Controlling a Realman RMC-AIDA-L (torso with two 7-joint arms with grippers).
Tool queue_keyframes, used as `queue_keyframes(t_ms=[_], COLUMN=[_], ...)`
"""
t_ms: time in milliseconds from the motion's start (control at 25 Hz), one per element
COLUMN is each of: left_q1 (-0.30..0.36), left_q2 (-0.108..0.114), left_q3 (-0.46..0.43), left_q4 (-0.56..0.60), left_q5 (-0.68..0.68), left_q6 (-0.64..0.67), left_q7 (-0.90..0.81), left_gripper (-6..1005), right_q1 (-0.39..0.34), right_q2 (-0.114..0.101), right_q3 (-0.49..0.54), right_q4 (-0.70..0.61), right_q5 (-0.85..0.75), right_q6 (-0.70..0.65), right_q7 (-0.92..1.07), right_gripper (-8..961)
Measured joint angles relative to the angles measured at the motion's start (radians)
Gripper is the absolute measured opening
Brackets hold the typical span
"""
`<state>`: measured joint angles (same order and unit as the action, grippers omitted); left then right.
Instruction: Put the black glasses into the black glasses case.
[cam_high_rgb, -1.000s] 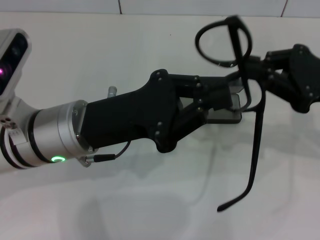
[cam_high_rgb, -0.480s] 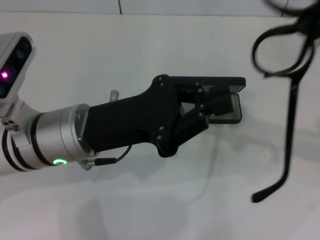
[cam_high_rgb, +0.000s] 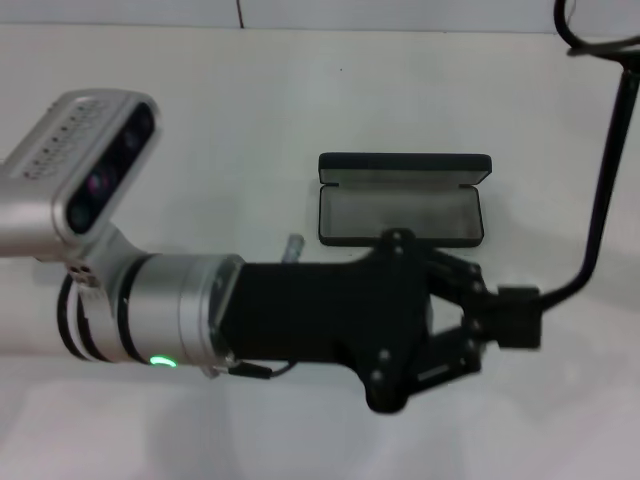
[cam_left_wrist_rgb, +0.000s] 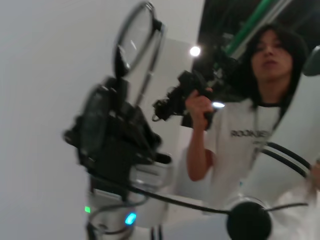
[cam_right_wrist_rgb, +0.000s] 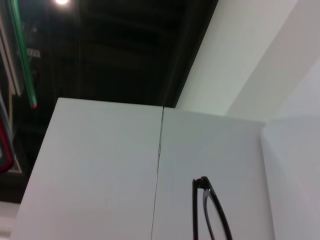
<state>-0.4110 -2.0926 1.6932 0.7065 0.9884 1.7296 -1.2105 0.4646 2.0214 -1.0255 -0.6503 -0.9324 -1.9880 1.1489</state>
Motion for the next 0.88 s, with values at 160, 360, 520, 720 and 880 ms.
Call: queue_keyframes(t_ms=[160, 360, 520, 720, 880], left_q1=[-0.005, -0.005, -0.007, -0.008, -0.008], left_q2=[-0.004, -0.006, -0.005, -0.006, -0.006], left_q3=[0.018, 0.030, 0.055, 0.059, 0.059], left_q4=[-0.001, -0.001, -0.001, -0.001, -0.001], left_q5=[-0.002, -0.019, -0.060, -0.086, -0.104], left_q6=[0.001, 0.010, 0.028, 0.038, 0.039], left_q7=[0.003, 0.010, 0.034, 0.046, 0.051], left_gripper=[111, 111, 111, 111, 111], right_q1=[0.040, 0.067, 0.092, 0.096, 0.093], right_q2=[0.002, 0.005, 0.005, 0.005, 0.005], right_q3=[-0.002, -0.012, -0.045, -0.120, -0.150], right_q4=[0.079, 0.135, 0.193, 0.200, 0.205], right_q5=[0.007, 0.008, 0.005, 0.002, 0.000], right_q6=[-0.003, -0.002, 0.003, 0.049, 0.073], right_q7=[-0.045, -0.081, -0.135, -0.169, -0.193], right_gripper=[50, 50, 51, 51, 50])
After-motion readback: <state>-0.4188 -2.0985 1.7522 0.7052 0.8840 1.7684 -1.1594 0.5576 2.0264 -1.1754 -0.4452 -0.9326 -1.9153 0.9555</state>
